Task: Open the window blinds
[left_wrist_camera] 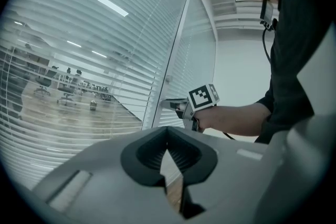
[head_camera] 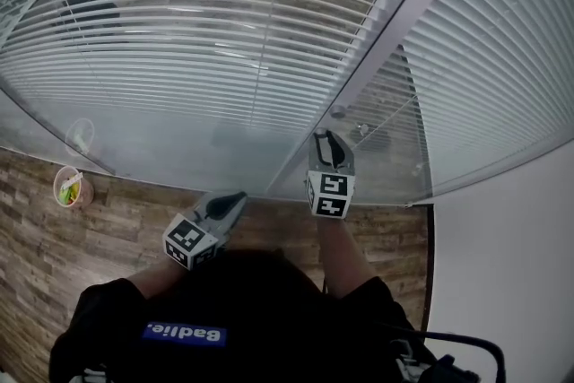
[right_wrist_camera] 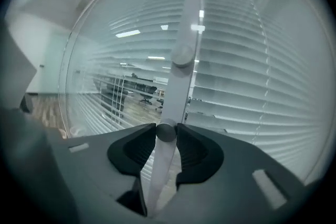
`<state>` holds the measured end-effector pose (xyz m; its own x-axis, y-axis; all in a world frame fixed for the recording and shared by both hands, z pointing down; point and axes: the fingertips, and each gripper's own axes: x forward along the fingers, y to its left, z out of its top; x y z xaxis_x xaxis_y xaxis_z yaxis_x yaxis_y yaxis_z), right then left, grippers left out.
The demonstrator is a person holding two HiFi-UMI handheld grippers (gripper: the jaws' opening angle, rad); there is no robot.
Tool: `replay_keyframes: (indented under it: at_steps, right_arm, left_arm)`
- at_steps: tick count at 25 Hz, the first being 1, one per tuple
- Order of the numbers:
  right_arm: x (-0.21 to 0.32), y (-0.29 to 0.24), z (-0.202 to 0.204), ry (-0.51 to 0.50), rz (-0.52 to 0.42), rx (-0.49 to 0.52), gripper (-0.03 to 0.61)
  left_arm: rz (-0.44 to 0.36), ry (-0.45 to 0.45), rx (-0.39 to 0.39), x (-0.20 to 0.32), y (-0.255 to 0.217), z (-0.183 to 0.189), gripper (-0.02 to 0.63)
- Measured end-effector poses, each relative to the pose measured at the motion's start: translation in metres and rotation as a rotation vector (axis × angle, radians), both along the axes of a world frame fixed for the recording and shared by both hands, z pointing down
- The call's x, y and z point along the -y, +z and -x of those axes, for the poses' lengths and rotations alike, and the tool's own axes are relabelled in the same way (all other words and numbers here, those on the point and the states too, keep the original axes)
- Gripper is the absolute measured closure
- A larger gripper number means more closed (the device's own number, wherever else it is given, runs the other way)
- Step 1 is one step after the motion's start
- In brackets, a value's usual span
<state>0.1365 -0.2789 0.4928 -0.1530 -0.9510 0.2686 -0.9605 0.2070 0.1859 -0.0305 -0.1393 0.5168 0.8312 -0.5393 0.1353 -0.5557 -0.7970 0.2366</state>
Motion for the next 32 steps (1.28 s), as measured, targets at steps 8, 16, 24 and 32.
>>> replay_keyframes:
  at_steps: [8, 16, 24, 32]
  right_arm:
    - [0.003, 0.001, -0.012, 0.022, 0.090, 0.642, 0.453]
    - [0.004, 0.016, -0.014, 0.009, 0.121, 1.095, 0.454]
    - [0.003, 0.005, -0.018, 0.001, 0.135, 1.308, 0.454]
    - [0.003, 0.006, -0.018, -0.006, 0.149, 1.375, 0.454]
  left_arm:
    - [0.005, 0.007, -0.005, -0.003, -0.001, -0.003, 0.614]
    - [0.006, 0.010, -0.004, -0.004, 0.014, -0.002, 0.614]
    - [0.016, 0.017, -0.012, -0.007, 0.001, -0.006, 0.614]
    - [0.019, 0.023, -0.010, -0.007, 0.001, -0.006, 0.615]
